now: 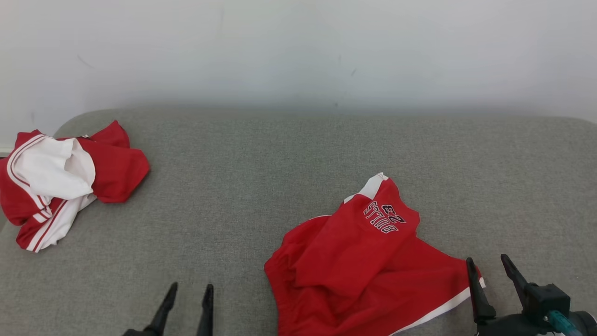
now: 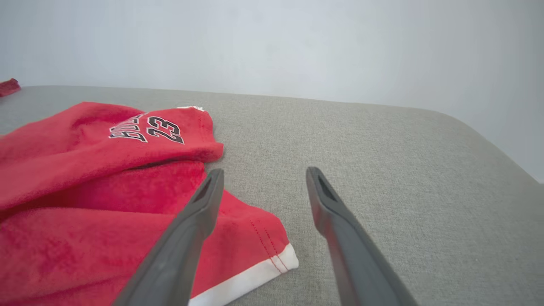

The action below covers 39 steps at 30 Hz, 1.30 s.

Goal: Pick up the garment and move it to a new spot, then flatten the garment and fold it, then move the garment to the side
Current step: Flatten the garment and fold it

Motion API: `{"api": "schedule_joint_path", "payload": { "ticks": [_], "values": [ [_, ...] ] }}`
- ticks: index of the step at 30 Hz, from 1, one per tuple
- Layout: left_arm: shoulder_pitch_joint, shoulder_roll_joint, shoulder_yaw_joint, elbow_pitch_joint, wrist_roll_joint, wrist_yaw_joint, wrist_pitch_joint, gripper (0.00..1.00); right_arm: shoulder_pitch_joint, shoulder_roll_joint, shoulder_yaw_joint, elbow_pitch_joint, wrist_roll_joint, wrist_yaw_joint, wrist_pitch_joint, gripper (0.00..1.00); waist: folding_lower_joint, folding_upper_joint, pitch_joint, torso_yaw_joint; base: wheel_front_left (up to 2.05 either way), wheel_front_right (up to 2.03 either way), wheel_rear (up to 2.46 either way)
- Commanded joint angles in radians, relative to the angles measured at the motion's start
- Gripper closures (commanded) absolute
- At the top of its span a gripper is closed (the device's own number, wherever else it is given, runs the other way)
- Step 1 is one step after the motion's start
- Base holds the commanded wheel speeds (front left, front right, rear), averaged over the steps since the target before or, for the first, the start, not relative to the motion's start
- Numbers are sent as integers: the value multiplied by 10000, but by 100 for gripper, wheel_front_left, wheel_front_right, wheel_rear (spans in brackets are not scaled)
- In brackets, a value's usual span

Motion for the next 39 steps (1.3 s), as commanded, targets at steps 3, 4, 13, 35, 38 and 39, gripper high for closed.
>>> {"api": "schedule_joint_path", "payload": {
  "ticks": [3, 4, 13, 35, 38, 39],
  "values": [
    [-112, 175, -561, 346, -282, 2, -33, 0, 577, 277, -62, -938, -164, -23, -1, 0, -1, 0, 8, -154, 0, 0, 0],
    [-225, 203, -711, 468, -324, 2, -33, 0, 654, 316, -21, -1146, -189, -23, 0, 0, -1, 0, 38, -215, 0, 0, 0],
    [-1488, 598, -1831, 1929, -999, 2, -33, 0, 727, 750, 717, -2569, -387, -23, 0, 0, -1, 0, 555, -1190, 0, 0, 0],
    [-4421, 1415, -3340, 4164, -2066, 4, -13, 100, 458, 1130, 790, -3013, -536, -23, -2, 0, -1, 0, 1541, -2485, 0, 0, 0],
    [-4935, 1584, -3215, 3994, -1999, 4, -34, 100, 474, 1162, 746, -3011, -597, -23, -2, 0, -1, 0, 1587, -2460, 0, 0, 0],
    [-5111, 1646, -3151, 4010, -1995, 4, -39, 100, 451, 1170, 750, -2990, -614, -23, -2, 0, -1, 0, 1601, -2463, 0, 0, 0]
  ]
}}
